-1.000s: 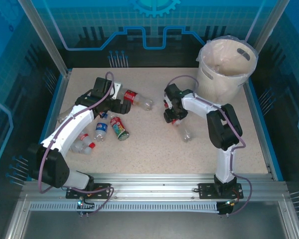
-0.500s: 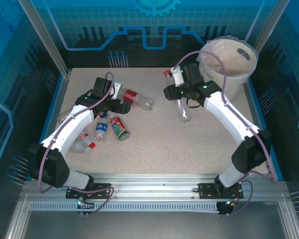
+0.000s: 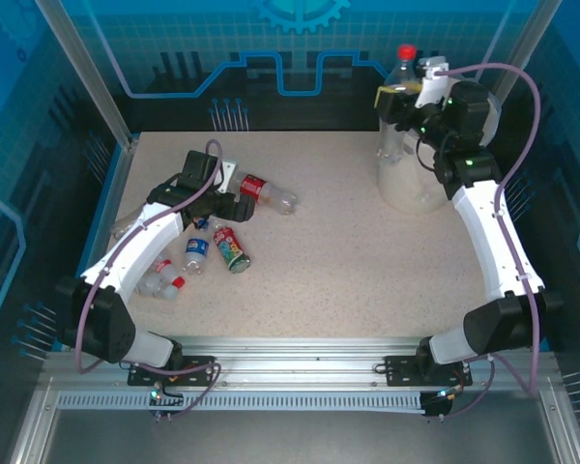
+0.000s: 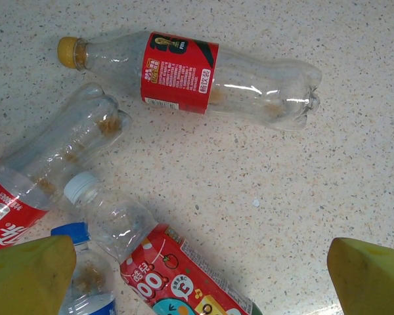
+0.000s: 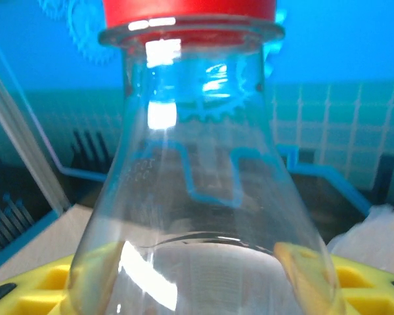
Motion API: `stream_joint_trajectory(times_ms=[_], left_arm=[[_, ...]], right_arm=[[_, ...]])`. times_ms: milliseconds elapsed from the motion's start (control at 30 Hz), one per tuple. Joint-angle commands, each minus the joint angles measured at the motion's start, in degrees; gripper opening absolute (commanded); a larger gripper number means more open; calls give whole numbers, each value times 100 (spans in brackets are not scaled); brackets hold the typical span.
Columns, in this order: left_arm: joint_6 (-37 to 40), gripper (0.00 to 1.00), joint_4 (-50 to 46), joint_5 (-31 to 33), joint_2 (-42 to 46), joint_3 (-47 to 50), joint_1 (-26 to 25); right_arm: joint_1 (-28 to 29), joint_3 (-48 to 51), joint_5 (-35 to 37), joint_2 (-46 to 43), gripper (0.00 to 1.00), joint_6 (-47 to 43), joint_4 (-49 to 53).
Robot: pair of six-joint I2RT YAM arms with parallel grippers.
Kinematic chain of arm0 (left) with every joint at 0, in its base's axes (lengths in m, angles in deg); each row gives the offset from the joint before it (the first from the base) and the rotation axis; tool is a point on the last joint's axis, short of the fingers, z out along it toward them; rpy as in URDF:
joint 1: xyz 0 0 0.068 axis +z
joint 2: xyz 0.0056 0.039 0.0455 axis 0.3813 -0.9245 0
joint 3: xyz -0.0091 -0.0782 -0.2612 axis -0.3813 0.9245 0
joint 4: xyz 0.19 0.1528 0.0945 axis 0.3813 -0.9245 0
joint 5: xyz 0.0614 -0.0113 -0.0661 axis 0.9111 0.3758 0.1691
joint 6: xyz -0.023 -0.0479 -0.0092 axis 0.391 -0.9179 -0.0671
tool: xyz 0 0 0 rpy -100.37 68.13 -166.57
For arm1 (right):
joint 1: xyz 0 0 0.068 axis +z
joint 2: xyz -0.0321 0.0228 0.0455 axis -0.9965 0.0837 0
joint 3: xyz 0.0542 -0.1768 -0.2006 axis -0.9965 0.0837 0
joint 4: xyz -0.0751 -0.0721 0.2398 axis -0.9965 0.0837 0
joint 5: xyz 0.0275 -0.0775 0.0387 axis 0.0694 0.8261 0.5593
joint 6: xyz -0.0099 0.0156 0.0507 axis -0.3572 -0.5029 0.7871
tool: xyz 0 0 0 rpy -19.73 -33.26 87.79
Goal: Put the plastic bottles in the bin
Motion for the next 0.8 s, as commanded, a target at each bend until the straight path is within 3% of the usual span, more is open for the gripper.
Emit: stream_joint_trajectory(times_ms=[0, 167, 367, 767], left_arm=[[-141, 99, 100, -190, -73, 40, 48], [-141, 99, 104, -143, -54, 37, 48], [-141, 99, 104, -143, -64, 39, 50], [-121, 99, 91, -137, -86, 38, 57]], right_arm=[[-135, 219, -93, -178, 0, 89, -1454], [-275, 716, 589, -80, 1, -762, -2771], [-460, 807, 808, 185, 1, -1468, -3261], [-705, 835, 1270, 771, 3, -2118, -2736]])
